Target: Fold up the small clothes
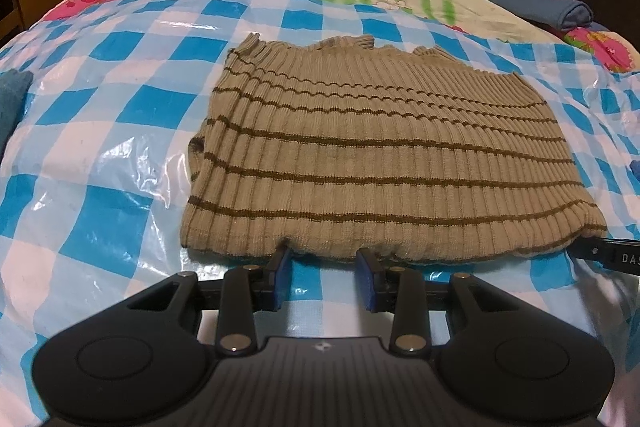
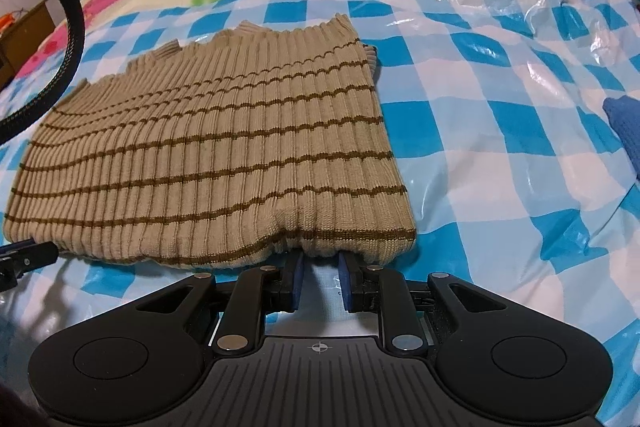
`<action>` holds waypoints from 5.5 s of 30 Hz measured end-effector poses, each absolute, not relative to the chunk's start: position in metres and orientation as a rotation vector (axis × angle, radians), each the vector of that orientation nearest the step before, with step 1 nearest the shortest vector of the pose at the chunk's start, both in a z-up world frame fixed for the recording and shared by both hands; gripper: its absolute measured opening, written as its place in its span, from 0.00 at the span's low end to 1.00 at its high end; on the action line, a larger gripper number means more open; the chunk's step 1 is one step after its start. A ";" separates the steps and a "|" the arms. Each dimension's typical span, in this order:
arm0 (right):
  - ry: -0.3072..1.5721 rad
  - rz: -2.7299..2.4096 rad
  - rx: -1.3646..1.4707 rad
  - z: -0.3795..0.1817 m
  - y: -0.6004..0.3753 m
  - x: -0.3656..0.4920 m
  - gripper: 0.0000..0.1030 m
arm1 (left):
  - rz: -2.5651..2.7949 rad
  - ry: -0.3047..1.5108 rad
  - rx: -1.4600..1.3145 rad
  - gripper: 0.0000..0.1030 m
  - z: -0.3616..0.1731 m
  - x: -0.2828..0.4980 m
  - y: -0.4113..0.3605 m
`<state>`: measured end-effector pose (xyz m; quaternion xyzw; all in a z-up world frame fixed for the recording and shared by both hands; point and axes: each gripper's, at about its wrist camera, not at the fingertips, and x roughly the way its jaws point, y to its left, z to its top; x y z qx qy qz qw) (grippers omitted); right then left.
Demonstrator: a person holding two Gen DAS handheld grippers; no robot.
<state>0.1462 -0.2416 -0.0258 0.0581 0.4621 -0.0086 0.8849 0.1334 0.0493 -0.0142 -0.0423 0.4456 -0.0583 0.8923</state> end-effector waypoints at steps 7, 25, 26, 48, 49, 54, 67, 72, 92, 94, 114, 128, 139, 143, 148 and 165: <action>0.967 -0.029 0.085 -0.025 -0.237 0.147 0.20 | -0.124 0.921 -0.098 0.40 -0.013 0.132 0.053; 0.938 0.013 0.078 -0.003 -0.232 0.149 0.25 | -0.042 0.895 -0.163 0.43 -0.010 0.125 0.101; 0.940 0.007 0.085 -0.002 -0.235 0.146 0.25 | -0.041 0.894 -0.174 0.43 -0.010 0.125 0.102; 0.971 0.466 -0.015 0.030 -0.025 0.256 0.48 | -0.079 0.838 -0.352 0.49 -0.021 0.122 0.122; 0.988 0.471 -0.021 0.027 -0.012 0.267 0.48 | -0.084 0.837 -0.360 0.49 -0.023 0.124 0.122; 1.072 0.456 -0.100 0.005 0.028 0.299 0.49 | -0.106 0.823 -0.372 0.52 -0.026 0.128 0.120; 1.125 0.400 -0.182 -0.017 0.036 0.316 0.28 | -0.145 0.777 -0.368 0.49 -0.022 0.133 0.111; 1.099 0.434 -0.116 -0.005 0.020 0.313 0.20 | -0.131 0.746 -0.334 0.36 -0.012 0.130 0.104; 0.841 0.298 0.459 0.076 -0.290 0.256 0.19 | -0.603 0.659 -0.065 0.24 0.046 0.137 -0.104; 0.870 0.264 0.497 0.053 -0.313 0.258 0.19 | -0.628 0.690 -0.017 0.24 0.035 0.139 -0.132; 0.790 0.153 0.363 0.037 -0.348 0.216 0.27 | -0.708 0.765 0.103 0.33 0.030 0.111 -0.139; 0.965 0.181 0.333 -0.029 -0.322 0.190 0.13 | -0.440 0.834 0.048 0.37 0.002 0.172 -0.081; 0.765 0.171 0.232 0.042 -0.326 0.202 0.23 | -0.436 0.738 0.040 0.37 0.034 0.193 -0.077; 0.725 0.202 0.302 0.031 -0.314 0.253 0.23 | -0.418 0.751 0.033 0.37 0.024 0.217 -0.088; 0.788 0.150 0.253 -0.004 -0.299 0.289 0.16 | -0.408 0.758 0.020 0.39 0.008 0.228 -0.090; 0.765 0.214 0.238 0.017 -0.299 0.197 0.23 | -0.404 0.775 0.017 0.40 0.018 0.171 -0.064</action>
